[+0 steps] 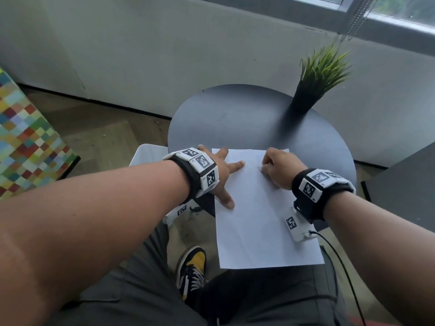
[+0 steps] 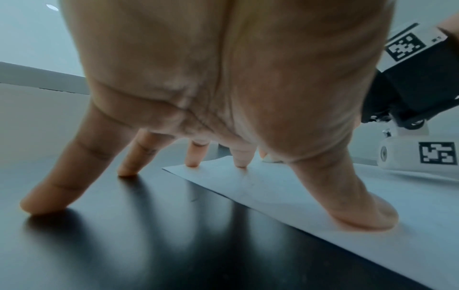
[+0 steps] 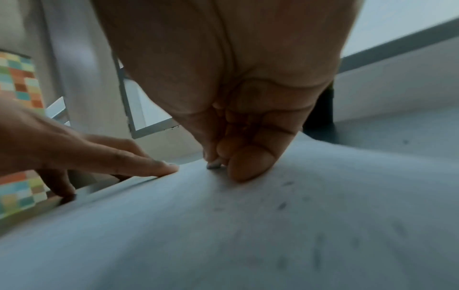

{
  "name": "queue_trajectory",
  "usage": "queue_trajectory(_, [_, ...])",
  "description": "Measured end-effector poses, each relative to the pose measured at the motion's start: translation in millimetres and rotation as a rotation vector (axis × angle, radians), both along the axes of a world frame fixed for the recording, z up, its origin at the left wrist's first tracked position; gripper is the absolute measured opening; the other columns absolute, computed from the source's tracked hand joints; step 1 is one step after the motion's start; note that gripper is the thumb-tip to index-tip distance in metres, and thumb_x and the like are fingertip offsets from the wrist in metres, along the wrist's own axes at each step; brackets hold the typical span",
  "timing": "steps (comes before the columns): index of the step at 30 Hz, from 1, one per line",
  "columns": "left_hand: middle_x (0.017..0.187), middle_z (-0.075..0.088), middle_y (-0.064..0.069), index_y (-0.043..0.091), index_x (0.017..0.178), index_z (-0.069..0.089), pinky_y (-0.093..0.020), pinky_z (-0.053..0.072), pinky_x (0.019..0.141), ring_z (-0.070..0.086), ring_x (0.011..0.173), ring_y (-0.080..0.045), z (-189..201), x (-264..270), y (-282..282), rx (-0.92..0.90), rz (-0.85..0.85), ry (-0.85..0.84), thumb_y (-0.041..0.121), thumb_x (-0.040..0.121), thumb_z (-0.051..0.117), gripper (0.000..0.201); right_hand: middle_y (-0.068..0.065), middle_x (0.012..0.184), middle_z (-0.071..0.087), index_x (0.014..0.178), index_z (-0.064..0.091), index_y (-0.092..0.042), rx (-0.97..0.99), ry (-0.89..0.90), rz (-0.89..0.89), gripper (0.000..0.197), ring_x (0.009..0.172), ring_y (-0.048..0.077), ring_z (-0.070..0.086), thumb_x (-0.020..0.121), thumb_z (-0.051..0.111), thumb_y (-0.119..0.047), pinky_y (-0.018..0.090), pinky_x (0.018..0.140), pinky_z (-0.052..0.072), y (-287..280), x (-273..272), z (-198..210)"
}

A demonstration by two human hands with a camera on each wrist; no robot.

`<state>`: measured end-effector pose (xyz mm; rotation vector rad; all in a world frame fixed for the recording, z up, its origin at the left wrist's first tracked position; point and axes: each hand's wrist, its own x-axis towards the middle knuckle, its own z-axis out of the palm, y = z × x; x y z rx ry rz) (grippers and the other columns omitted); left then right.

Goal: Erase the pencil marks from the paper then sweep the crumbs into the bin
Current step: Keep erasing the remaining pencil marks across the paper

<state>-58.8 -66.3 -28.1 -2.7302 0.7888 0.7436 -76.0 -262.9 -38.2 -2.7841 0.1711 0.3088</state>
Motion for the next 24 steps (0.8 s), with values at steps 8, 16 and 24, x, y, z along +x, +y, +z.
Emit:
queue_trajectory(8, [0.160,0.009,-0.009,0.049,0.150,0.001,-0.077,0.010,0.103,-0.001,0.145,-0.047,-13,-8,-10,-0.056,0.016,-0.089,0.099,0.050,0.047,0.121,0.007,0.099,0.062,0.097,0.055,-0.014,0.007,-0.017,-0.065,0.013,0.091,0.025,0.053,0.091,0.053,-0.025,0.031,0.072,0.042,5,-2,-6])
queue_trajectory(16, [0.162,0.001,-0.007,0.042,0.152,0.005,-0.071,0.028,0.098,0.016,0.143,-0.043,-14,-6,-10,-0.072,-0.043,-0.092,0.094,0.052,0.055,0.124,0.001,0.093,0.063,0.091,0.058,-0.018,-0.002,0.040,0.100,0.007,0.088,0.021,0.056,0.087,0.056,-0.024,0.029,0.071,0.042,14,-3,0])
queue_trajectory(24, [0.165,0.001,0.007,0.038,0.155,0.006,-0.057,0.039,0.098,0.027,0.139,-0.044,-8,-2,-13,-0.070,-0.114,-0.088,0.091,0.054,0.059,0.126,0.001,0.092,0.062,0.089,0.058,-0.018,-0.019,0.029,0.142,0.007,0.089,0.023,0.056,0.086,0.055,-0.024,0.029,0.072,0.042,21,-2,-6])
